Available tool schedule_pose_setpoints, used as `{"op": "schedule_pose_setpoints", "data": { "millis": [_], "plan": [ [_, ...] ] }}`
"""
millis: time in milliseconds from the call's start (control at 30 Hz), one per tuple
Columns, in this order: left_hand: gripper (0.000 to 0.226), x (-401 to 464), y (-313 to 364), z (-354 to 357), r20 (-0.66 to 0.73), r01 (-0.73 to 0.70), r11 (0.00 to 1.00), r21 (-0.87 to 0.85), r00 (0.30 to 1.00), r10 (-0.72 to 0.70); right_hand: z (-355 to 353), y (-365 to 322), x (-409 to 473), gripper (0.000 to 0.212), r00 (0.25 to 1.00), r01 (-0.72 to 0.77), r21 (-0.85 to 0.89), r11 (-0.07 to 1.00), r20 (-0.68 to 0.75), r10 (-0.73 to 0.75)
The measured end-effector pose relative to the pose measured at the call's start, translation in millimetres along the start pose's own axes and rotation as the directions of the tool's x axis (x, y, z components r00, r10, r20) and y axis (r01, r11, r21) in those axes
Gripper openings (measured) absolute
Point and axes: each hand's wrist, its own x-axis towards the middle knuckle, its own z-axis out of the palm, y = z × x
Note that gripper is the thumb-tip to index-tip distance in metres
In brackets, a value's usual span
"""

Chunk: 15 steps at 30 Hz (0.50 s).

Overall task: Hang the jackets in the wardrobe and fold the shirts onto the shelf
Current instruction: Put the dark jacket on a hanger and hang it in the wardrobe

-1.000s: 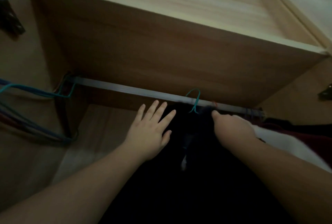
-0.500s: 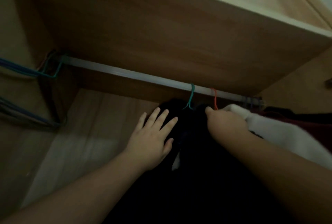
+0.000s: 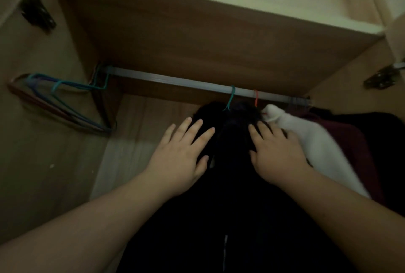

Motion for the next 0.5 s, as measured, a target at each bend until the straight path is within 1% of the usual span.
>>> {"op": "schedule_pose_setpoints", "data": {
  "millis": [67,200,300,367,433,500],
  "plan": [
    [0.065,-17,10,-24,0.033,0.002,1.000,-0.031,0.999,-0.001,-11,-7,-33,0.068,1.000,-0.010,0.032,0.999,0.030,0.009],
    [0.066,-68,44,-62,0.105,-0.015,0.993,-0.121,0.994,0.028,-35,-20,-117,0.067,0.991,-0.091,0.113,0.989,0.110,0.078],
    [0.067,-106,66,-87,0.178,0.010,0.978,-0.207,0.984,0.028,-59,-23,-177,0.067,0.974,-0.135,0.167,0.977,0.202,0.100],
    [0.065,-130,79,-96,0.216,0.034,0.973,-0.228,0.976,0.017,-74,-23,-209,0.068,0.963,-0.139,0.177,0.974,0.252,0.092],
    [0.063,-156,100,-116,0.292,0.058,0.957,-0.284,0.956,0.029,-103,-15,-247,0.070,0.947,-0.163,0.185,0.969,0.306,0.101],
    [0.064,-183,125,-138,0.381,0.102,0.939,-0.327,0.924,0.032,-135,-6,-292,0.070,0.937,-0.203,0.203,0.958,0.325,0.130]
  ]
}}
